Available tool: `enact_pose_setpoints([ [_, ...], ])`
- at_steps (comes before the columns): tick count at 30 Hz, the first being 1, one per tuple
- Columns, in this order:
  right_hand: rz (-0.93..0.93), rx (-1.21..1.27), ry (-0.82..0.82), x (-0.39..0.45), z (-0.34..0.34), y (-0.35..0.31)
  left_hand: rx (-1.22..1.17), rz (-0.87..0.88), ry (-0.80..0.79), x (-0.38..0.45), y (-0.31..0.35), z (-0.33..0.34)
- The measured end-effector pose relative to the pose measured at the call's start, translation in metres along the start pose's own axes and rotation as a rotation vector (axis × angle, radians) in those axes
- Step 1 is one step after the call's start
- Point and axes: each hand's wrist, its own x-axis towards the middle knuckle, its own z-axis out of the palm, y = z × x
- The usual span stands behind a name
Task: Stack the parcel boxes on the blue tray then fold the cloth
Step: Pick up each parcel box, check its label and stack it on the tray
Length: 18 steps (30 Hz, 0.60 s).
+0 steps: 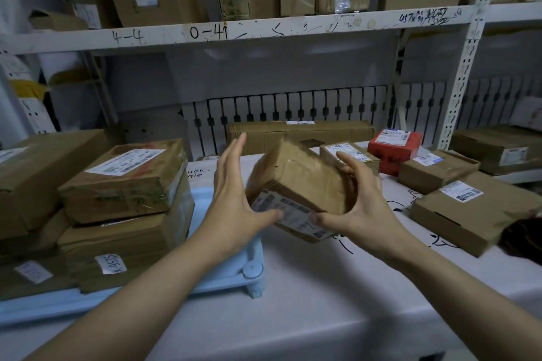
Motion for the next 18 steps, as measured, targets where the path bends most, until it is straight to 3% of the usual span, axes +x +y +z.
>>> enact_pose_setpoints([
  [4, -0.091, -0.170, 0.078, 0.001, 0.001, -0.001, 0.271, 0.208, -0.020, 0.004, 0.013, 0.000],
  [9, -0.242, -0.276, 0.054, 0.001, 0.003, -0.006, 0.528, 0.365, -0.144, 0.009, 0.021, 0.010],
  [13, -0.345, -0.318, 0.050, 0.001, 0.005, -0.012, 0.536, 0.363, -0.154, 0.013, 0.025, 0.016],
  [18, -0.301, -0.254, 0.054, 0.000, -0.003, -0.010, 0.493, 0.276, -0.150, 0.015, 0.024, 0.011],
])
